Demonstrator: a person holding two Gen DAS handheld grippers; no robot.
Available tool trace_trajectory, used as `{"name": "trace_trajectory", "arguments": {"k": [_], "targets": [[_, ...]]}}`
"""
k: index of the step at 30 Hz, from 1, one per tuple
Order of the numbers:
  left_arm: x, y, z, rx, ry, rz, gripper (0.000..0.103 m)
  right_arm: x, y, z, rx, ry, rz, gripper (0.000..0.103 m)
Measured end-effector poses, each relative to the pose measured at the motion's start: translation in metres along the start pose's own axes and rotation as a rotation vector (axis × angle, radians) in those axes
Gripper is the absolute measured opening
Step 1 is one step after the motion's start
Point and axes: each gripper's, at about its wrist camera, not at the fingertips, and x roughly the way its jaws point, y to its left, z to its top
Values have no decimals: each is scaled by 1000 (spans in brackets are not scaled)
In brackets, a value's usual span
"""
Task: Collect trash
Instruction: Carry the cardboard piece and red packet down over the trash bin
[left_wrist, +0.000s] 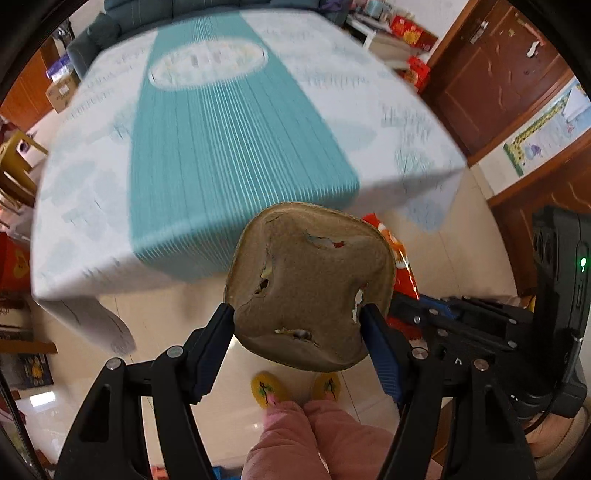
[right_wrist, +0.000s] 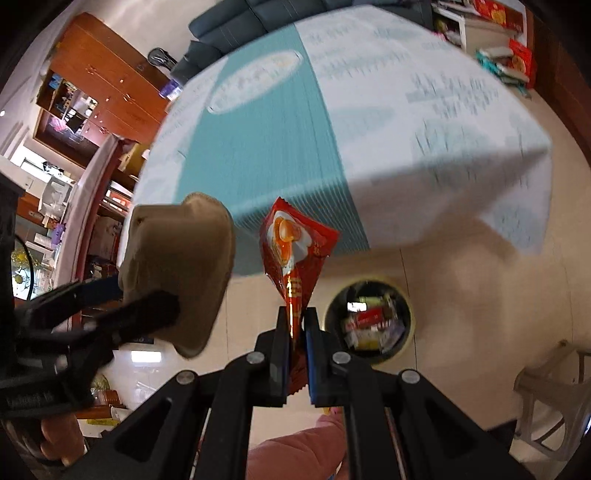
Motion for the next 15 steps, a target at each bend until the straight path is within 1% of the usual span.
{"name": "trace_trajectory", "arguments": {"k": [3, 5, 11, 15], "targets": [[42, -6, -17, -28, 57, 27, 68, 27, -26, -19, 23, 36, -10, 7], [68, -8, -26, -52, 85, 28, 68, 46, -43, -29, 42, 57, -17, 7], [146, -7, -48, -69, 135, 72, 68, 107, -90, -56, 93, 107, -42, 7], [194, -2, -57, -74, 146, 86, 68, 149, -111, -69, 100, 133, -59, 7]]}}
